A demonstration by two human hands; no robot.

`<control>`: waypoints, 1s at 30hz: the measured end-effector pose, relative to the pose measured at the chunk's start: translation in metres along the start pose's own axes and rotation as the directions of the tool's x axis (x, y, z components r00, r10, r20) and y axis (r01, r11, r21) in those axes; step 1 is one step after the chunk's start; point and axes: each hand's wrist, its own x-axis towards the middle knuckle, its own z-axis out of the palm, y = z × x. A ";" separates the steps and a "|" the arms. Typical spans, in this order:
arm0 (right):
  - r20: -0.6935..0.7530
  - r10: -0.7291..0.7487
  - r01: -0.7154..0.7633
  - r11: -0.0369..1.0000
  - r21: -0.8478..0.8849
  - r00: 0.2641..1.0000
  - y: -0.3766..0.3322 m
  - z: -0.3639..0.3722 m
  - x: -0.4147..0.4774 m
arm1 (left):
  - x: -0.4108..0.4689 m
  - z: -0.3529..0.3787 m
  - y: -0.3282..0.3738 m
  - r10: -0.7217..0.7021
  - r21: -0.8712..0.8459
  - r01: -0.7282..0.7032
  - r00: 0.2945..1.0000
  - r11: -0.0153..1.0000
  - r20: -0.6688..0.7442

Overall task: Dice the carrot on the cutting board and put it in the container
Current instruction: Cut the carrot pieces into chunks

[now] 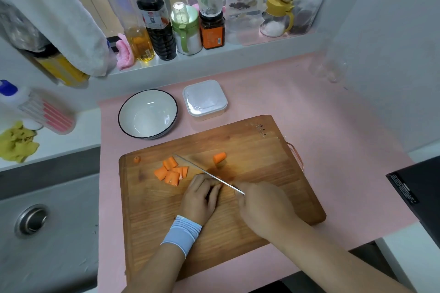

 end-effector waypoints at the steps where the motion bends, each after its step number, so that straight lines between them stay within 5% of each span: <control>1: 0.009 0.008 -0.008 1.000 -0.006 1.000 -0.001 -0.002 0.001 | 0.000 0.000 0.000 -0.001 -0.001 0.001 1.000 1.000 0.001; 30: 0.283 0.162 -0.173 0.985 0.014 0.945 -0.003 -0.018 0.029 | 0.001 -0.003 0.001 -0.038 -0.046 0.039 0.999 0.998 0.003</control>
